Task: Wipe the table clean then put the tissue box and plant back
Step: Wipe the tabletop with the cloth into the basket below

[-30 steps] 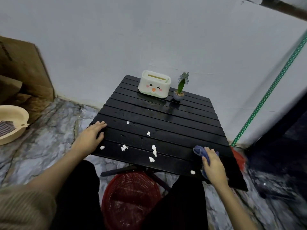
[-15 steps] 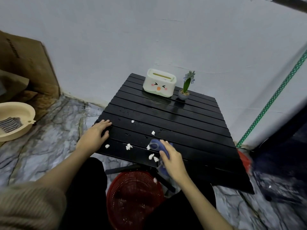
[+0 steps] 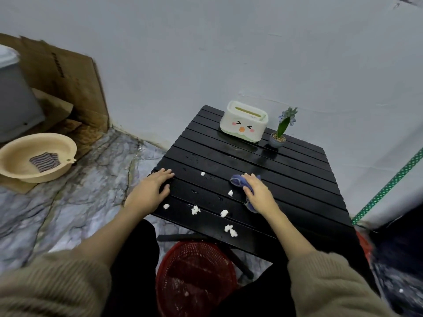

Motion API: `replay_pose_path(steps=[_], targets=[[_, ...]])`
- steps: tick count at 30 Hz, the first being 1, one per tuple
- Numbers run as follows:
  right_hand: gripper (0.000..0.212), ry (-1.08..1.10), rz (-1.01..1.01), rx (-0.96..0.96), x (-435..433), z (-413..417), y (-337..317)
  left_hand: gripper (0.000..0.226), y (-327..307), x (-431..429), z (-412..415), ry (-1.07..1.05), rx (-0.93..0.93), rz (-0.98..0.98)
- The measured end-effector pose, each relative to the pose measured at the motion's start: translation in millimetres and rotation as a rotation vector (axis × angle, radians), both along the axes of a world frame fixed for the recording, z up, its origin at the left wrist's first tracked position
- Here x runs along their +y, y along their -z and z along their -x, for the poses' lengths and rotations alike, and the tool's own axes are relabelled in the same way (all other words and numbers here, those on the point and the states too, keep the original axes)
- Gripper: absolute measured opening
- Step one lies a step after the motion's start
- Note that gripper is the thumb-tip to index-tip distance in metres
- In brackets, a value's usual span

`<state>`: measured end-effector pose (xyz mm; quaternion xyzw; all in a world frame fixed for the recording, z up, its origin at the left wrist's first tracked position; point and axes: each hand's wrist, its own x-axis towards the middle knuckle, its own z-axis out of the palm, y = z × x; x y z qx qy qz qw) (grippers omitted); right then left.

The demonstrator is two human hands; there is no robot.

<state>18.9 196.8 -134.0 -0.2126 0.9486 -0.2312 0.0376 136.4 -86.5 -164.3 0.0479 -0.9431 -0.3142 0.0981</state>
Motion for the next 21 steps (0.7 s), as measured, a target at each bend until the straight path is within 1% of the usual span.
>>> replay_pose_path(steps=[4,9,13,15,16,18,21], targets=[[0.043,-0.192,-0.039,-0.005,3.5,-25.6,-2.8,0.039,-0.9,1.0,0.1,0.004,-0.008,-0.004],[0.046,-0.35,-0.029,-0.01,6.9,-71.9,-1.2,0.039,-1.0,1.3,-1.1,0.008,-0.004,0.001],[0.047,-0.445,-0.065,-0.072,9.8,-107.0,-4.1,0.039,-0.5,0.9,-0.9,0.001,-0.004,0.001],[0.055,-0.501,-0.083,-0.118,10.7,-118.0,-8.3,0.039,-0.3,0.8,-1.1,-0.004,-0.005,0.012],[0.055,-0.511,-0.08,-0.146,10.6,-118.7,-12.2,0.04,-0.6,0.8,-1.2,-0.005,-0.005,0.015],[0.046,-0.49,-0.008,-0.173,8.0,-109.6,-24.0,0.04,-1.6,1.1,-1.1,-0.006,-0.004,0.017],[0.044,-0.373,0.154,-0.109,-2.4,-71.9,-41.2,0.04,-1.8,1.1,-0.9,-0.005,-0.005,0.009]])
